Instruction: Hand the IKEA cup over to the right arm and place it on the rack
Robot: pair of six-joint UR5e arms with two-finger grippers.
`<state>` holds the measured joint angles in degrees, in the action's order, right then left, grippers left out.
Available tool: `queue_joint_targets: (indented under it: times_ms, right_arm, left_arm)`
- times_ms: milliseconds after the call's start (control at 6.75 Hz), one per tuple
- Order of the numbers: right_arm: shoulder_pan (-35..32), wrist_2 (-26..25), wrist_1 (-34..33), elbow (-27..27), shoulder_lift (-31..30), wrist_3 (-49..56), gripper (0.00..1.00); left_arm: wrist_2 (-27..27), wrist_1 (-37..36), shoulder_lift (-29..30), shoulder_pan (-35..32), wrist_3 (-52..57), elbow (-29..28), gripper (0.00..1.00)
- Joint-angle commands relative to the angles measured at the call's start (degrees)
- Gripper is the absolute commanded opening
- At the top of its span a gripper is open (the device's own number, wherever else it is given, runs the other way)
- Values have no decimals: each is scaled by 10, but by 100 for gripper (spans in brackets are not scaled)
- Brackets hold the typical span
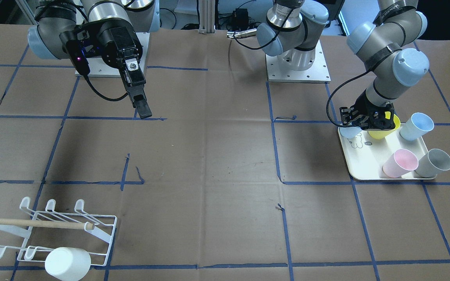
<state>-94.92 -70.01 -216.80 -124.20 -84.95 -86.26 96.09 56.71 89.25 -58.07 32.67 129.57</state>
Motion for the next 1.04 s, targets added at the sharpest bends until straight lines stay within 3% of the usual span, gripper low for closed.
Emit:
queue_joint_targets:
  times_ms: [0, 296, 889]
  right_arm:
    - [0, 0, -2, 1, 0, 2, 100]
    - [0, 0, -3, 1, 0, 2, 100]
    - [1, 0, -3, 1, 2, 2, 100]
  left_arm:
    - [43, -2, 0, 0, 6, -10, 0]
    - [39, 10, 0, -5, 10, -69, 0]
    - [-5, 274, 15, -12, 16, -349, 0]
